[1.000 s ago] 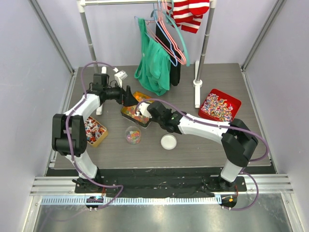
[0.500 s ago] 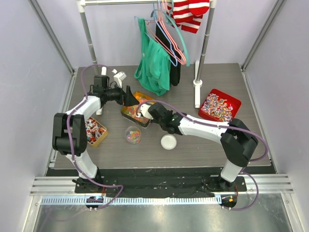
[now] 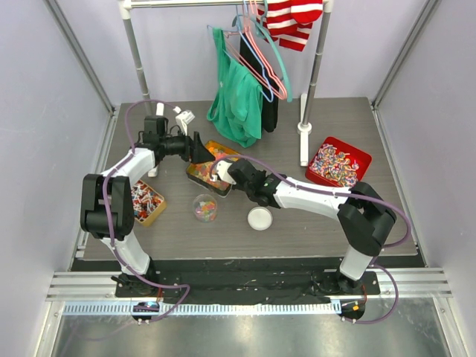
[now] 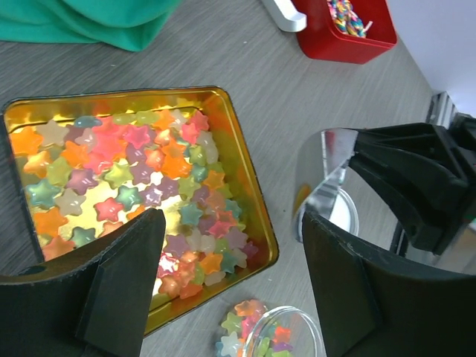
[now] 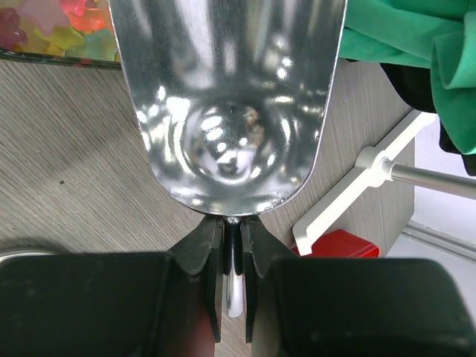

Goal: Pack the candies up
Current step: Adjust the spatula.

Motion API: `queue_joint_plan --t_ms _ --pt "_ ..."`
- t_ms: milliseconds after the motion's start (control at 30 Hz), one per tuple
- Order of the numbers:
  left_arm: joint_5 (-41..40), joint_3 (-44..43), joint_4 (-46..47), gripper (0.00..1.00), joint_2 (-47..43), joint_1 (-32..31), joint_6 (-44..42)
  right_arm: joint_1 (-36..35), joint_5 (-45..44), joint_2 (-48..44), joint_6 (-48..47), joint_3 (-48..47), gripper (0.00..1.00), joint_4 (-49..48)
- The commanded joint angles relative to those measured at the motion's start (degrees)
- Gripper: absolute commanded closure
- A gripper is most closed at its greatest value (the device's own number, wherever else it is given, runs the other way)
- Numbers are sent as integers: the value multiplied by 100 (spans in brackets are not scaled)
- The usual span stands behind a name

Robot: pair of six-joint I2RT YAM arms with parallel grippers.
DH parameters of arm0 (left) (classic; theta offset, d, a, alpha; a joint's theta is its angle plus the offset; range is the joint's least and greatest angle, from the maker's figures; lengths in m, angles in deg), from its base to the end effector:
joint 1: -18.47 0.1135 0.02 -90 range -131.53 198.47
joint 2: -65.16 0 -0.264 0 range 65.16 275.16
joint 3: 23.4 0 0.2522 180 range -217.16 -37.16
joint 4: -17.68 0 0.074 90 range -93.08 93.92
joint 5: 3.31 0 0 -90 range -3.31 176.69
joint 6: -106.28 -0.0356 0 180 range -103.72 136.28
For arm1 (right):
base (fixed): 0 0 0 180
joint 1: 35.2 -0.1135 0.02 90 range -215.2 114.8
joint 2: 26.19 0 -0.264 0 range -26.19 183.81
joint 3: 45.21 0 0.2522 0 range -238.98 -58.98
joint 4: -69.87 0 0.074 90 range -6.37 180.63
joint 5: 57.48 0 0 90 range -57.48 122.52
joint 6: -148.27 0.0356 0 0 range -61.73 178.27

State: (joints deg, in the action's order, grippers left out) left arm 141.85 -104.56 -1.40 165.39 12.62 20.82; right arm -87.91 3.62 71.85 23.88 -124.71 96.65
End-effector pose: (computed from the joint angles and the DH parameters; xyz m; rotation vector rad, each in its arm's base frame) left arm 0.3745 -0.0677 0.2326 0.5484 2.0605 -1.1660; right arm 0.2378 0.2839 0.2199 -1.3872 1.8074 -0.4282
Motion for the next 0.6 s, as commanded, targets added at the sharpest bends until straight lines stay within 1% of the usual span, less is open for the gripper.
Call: queue_joint_plan --t_ms 0,300,400,567 --pt "540 -2 260 23 -240 22 65 -3 -80 -4 3 -88 99 -344" --pt "593 -186 -39 26 23 -136 -137 -82 -45 -13 -85 -431 99 -344" --pt "549 -239 -267 27 76 -197 -312 -134 -54 -30 -112 -501 99 -344" --pt "522 -283 -320 29 173 -241 -348 -231 8 -110 -138 -502 99 -344"
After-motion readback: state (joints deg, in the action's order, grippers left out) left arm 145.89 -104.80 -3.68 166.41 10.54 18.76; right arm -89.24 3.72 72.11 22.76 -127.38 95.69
